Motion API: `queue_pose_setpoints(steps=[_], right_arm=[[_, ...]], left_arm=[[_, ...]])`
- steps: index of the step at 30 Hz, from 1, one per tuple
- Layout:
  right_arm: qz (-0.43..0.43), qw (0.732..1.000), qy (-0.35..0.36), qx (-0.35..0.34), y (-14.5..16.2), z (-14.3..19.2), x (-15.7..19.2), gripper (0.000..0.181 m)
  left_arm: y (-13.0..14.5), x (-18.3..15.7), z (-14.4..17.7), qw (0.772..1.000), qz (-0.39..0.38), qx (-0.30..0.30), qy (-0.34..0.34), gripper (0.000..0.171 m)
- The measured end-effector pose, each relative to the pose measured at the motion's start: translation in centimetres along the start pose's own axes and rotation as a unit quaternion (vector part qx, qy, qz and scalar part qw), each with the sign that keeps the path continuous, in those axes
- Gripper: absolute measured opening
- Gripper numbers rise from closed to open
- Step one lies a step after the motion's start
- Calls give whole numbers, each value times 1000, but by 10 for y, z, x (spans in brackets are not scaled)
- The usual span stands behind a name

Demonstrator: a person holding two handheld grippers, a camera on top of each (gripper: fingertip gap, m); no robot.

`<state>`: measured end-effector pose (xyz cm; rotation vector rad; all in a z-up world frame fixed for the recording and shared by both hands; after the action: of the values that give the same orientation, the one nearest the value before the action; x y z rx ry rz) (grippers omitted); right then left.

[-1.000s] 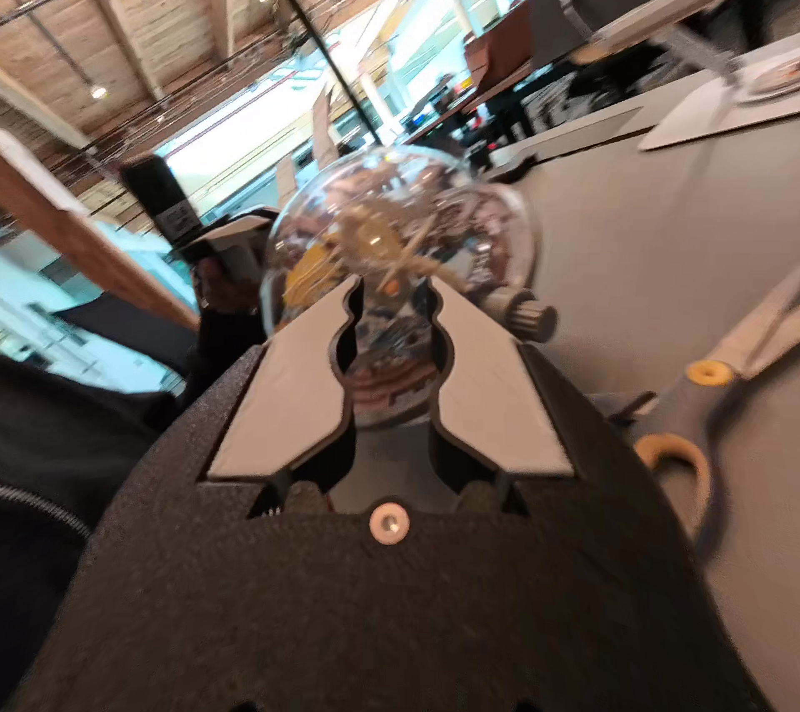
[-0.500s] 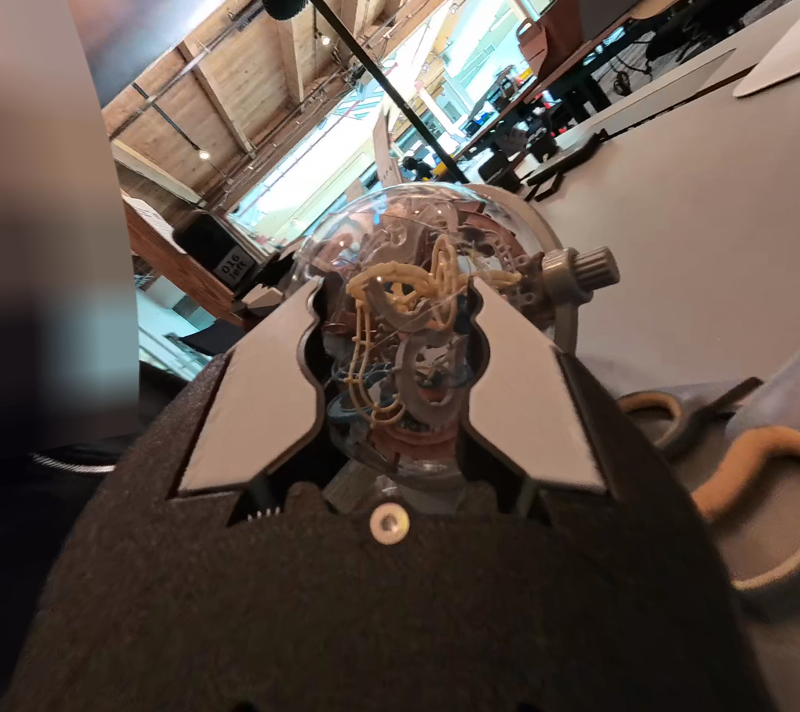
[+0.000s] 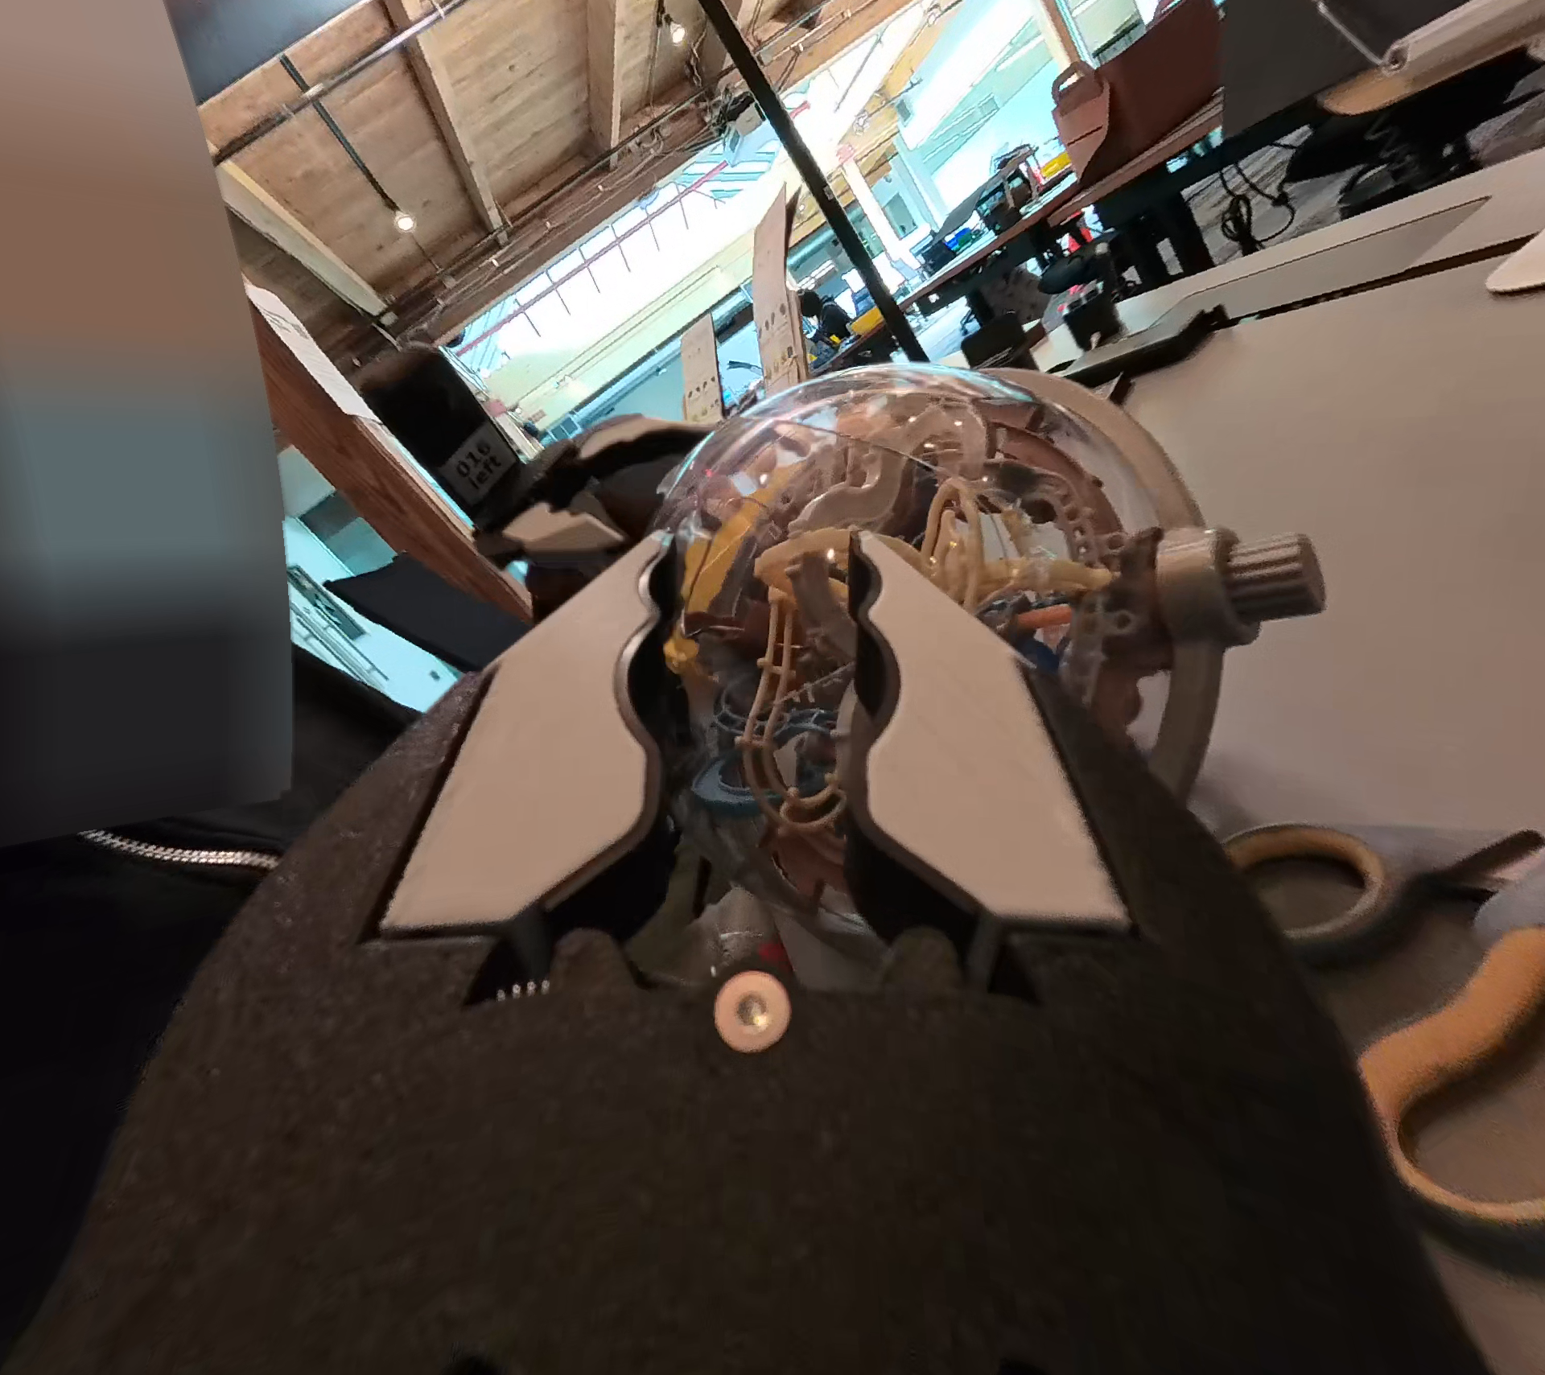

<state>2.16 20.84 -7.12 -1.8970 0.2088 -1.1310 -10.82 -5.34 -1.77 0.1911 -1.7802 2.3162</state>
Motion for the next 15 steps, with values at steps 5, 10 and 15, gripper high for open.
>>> queue_pose_setpoints(steps=[5,10,15], right_arm=[[18,1000,-9,10,4,-9,12,41],[22,998,-48,40,13,-19,20,29],[35,997,-39,49,14,-19,24,26]], left_arm=[[-22,-12,14,996,15,-75,37,59],[-20,-22,-5,996,-68,-11,-50,60],[-11,-12,-12,997,-27,4,-73,58]])
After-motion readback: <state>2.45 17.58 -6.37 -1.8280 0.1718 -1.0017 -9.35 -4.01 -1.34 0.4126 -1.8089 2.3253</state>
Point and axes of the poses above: each gripper's, where its closed fingertips meet, z back along the fingers, y out of its underside, x = y × z across the jaws, the point moved 10 cm from there along z, back along the fingers, and after that the axes turned 3 degrees about -z, right-handed, at the moved point
